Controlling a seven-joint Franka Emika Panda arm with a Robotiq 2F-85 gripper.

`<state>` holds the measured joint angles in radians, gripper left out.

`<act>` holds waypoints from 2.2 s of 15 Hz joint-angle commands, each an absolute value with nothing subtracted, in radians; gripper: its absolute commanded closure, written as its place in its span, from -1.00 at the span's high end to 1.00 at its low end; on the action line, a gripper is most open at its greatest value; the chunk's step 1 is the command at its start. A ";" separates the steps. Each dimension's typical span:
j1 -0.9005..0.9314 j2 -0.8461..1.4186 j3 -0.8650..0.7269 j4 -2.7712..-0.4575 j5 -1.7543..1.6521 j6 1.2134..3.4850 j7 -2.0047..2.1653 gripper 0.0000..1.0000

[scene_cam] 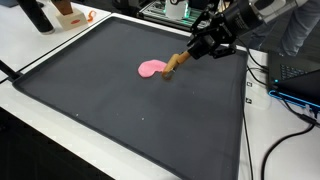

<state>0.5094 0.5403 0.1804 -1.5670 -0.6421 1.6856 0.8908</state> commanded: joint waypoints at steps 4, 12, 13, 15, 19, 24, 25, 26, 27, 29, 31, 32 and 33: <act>0.431 0.413 0.172 -1.616 -0.494 1.709 0.818 -0.52; 0.329 0.192 0.164 -1.700 -0.408 1.762 0.656 -0.52; 0.317 0.163 0.165 -1.710 -0.403 1.765 0.622 -0.52; 0.293 0.112 0.166 -1.731 -0.386 1.768 0.557 -0.52; 0.257 0.033 0.168 -1.767 -0.351 1.777 0.444 -0.52; 0.241 0.039 0.179 -1.732 -0.363 1.745 0.416 -0.02; 0.237 0.028 0.179 -1.739 -0.360 1.746 0.406 -0.02; 0.234 0.020 0.180 -1.746 -0.359 1.748 0.402 -0.02; 0.233 0.016 0.180 -1.751 -0.358 1.750 0.401 -0.02; 0.233 0.015 0.180 -1.756 -0.358 1.753 0.400 -0.02; 0.233 0.015 0.180 -1.757 -0.358 1.755 0.400 -0.02; 0.233 0.015 0.180 -1.757 -0.358 1.756 0.400 -0.02; 0.233 0.015 0.180 -1.757 -0.358 1.756 0.400 -0.02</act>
